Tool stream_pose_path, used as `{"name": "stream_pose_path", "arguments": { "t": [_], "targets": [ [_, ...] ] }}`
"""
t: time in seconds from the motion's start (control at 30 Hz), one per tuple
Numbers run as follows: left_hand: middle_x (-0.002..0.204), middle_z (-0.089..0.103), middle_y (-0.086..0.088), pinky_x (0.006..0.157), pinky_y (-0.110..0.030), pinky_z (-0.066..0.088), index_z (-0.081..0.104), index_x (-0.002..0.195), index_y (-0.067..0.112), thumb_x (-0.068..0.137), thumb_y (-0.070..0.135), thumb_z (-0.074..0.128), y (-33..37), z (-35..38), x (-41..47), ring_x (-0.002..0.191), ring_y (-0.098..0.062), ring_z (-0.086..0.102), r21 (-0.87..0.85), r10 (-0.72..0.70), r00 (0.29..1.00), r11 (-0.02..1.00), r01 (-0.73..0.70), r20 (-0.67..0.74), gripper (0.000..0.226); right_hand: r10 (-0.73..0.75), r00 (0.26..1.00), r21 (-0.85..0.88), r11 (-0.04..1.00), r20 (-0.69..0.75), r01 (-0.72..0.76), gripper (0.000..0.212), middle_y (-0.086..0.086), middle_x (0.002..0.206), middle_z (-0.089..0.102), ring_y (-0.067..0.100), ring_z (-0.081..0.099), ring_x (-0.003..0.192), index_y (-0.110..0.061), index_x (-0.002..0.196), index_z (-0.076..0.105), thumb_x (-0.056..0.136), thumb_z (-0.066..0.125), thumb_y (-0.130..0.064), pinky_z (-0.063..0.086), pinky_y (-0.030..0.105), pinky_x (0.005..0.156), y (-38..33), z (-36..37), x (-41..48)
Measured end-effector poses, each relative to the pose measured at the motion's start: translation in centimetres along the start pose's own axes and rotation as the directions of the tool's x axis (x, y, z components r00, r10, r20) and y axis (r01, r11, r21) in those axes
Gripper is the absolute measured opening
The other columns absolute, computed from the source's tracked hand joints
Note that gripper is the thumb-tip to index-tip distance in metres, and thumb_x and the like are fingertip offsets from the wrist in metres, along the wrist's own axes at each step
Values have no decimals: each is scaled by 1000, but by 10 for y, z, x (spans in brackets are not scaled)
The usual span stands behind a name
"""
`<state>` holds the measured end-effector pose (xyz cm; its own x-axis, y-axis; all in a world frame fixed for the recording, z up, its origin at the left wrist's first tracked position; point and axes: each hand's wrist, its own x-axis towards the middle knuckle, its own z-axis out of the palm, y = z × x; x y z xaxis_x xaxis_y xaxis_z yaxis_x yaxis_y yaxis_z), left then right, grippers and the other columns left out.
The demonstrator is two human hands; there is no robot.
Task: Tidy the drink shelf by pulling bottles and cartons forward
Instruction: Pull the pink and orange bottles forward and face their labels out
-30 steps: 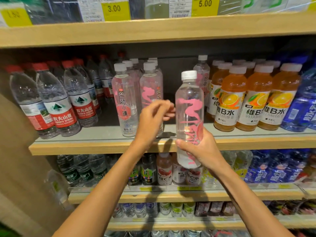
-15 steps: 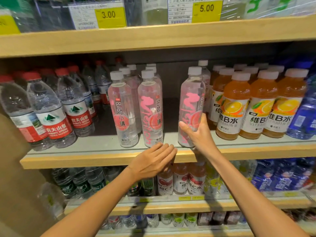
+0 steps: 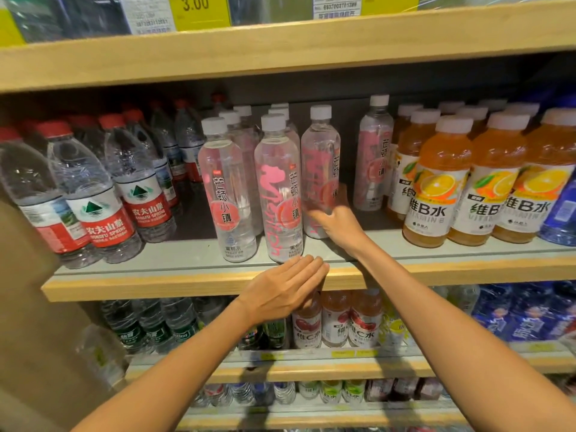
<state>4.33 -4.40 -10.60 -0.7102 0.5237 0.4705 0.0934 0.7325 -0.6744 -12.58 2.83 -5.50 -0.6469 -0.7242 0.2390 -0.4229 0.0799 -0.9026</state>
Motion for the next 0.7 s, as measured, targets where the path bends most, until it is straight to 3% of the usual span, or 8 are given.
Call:
{"name": "stream_pose_path", "arguments": {
  "t": [0.1,0.2,0.27,0.33,0.43,0.53,0.6,0.7],
  "targets": [
    [124,63,-17,101,-36,47,57,128,-2,96,28,41,0,-3,2,112,-28,63,-12,-14,1000,1000,14,20,47,21,999,30,999,26,-22,37,12,85,68,19,59,79,3,95,70,89,65,-32,46,31,73,-2,-1,1],
    [120,65,-18,97,-36,50,61,124,-2,93,28,45,1,-7,6,109,-28,64,-31,-42,998,999,43,42,46,34,998,-3,999,62,-34,25,4,87,67,15,59,83,-11,93,69,89,64,-35,44,18,65,-6,-5,0],
    [115,67,-18,93,-36,52,64,118,-3,91,23,48,5,-10,13,104,-29,65,-64,-89,996,994,91,33,42,59,994,-46,997,88,-55,27,-1,84,67,12,60,79,-14,91,69,88,63,-40,43,23,68,-9,-11,-1],
    [109,67,-18,87,-35,53,66,111,-4,90,18,49,10,-12,24,97,-29,66,-120,-163,987,979,163,13,35,70,997,-5,998,-32,-70,28,-4,73,64,10,57,71,-16,75,63,87,63,-42,40,28,67,-10,-22,-3],
    [101,65,-15,79,-34,51,65,105,-1,92,22,45,17,-14,47,88,-27,62,-186,-213,977,959,215,29,33,-10,944,-8,1000,-329,8,32,6,75,57,20,51,71,-20,69,52,91,59,-42,31,20,59,-4,-40,-5],
    [99,64,-12,77,-34,50,64,102,4,92,32,41,15,-12,66,86,-26,61,-183,-209,973,958,223,94,37,1,940,-245,965,-342,-90,44,21,108,63,31,57,97,3,109,60,96,53,-39,40,24,75,7,-43,1],
    [98,63,-9,74,-32,49,64,100,7,93,36,39,13,-12,72,85,-23,60,-174,-210,967,957,234,145,39,17,929,-270,955,-369,-125,60,20,143,41,31,42,124,0,141,35,95,54,-34,36,31,99,10,-40,6],
    [99,62,-7,70,-29,46,63,102,7,95,39,36,11,-11,71,84,-21,58,-210,-202,962,948,239,182,42,-33,900,-381,912,-434,-150,76,21,155,19,31,24,139,-1,149,15,93,55,-33,21,33,114,13,-31,11]
  ]
}}
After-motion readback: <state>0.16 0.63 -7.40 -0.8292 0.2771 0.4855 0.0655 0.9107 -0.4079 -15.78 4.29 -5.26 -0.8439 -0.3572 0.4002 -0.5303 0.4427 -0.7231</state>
